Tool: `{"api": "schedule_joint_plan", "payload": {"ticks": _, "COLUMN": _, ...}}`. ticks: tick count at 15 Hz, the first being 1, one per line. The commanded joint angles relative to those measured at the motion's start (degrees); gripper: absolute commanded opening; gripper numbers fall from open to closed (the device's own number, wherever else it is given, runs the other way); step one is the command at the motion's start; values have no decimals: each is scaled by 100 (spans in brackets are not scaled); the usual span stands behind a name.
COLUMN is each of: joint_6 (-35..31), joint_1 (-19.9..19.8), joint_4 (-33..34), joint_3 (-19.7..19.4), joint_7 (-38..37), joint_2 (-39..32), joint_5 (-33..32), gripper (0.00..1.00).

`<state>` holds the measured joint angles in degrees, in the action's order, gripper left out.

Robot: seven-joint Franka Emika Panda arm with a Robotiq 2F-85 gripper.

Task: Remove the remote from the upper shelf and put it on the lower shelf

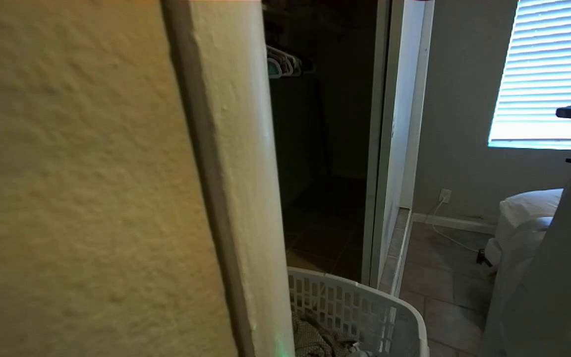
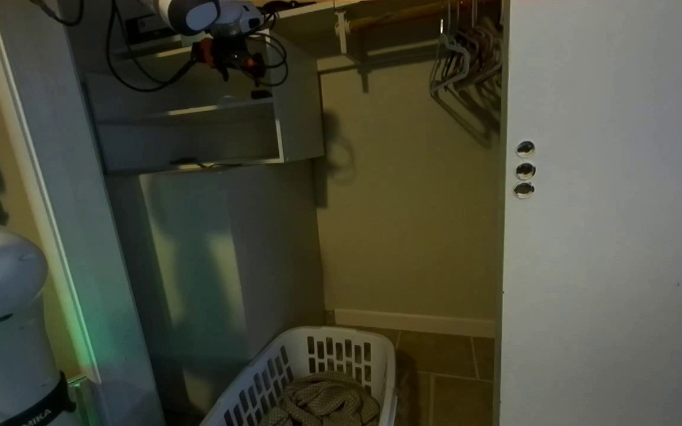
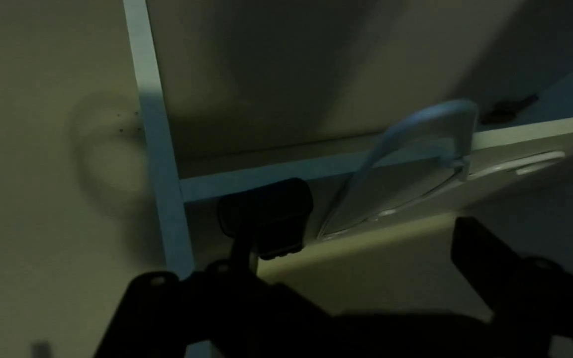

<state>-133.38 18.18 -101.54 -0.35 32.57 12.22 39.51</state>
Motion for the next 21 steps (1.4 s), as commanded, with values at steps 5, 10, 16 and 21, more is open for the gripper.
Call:
{"api": "schedule_joint_plan", "payload": {"ticks": 5, "joint_6": -55, "joint_1": -260, "joint_4": 719, "joint_3": 398, "joint_7": 386, "joint_2": -697, "joint_5": -23, "gripper": 100}}
{"api": "schedule_joint_plan", "payload": {"ticks": 10, "joint_6": -307, "joint_1": -371, "joint_4": 845, "joint_3": 628, "joint_7": 449, "joint_2": -776, "joint_5": -404, "gripper": 100}}
{"api": "schedule_joint_plan", "payload": {"ticks": 16, "joint_6": -384, "joint_1": -422, "joint_4": 853, "joint_3": 756, "joint_7": 176, "joint_2": -744, "joint_5": -1324, "gripper": 100}}
{"api": "schedule_joint_plan", "payload": {"ticks": 21, "joint_6": -422, "joint_1": -417, "joint_4": 854, "joint_3": 820, "joint_7": 39, "joint_2": -782, "joint_5": -1780, "gripper": 100}}
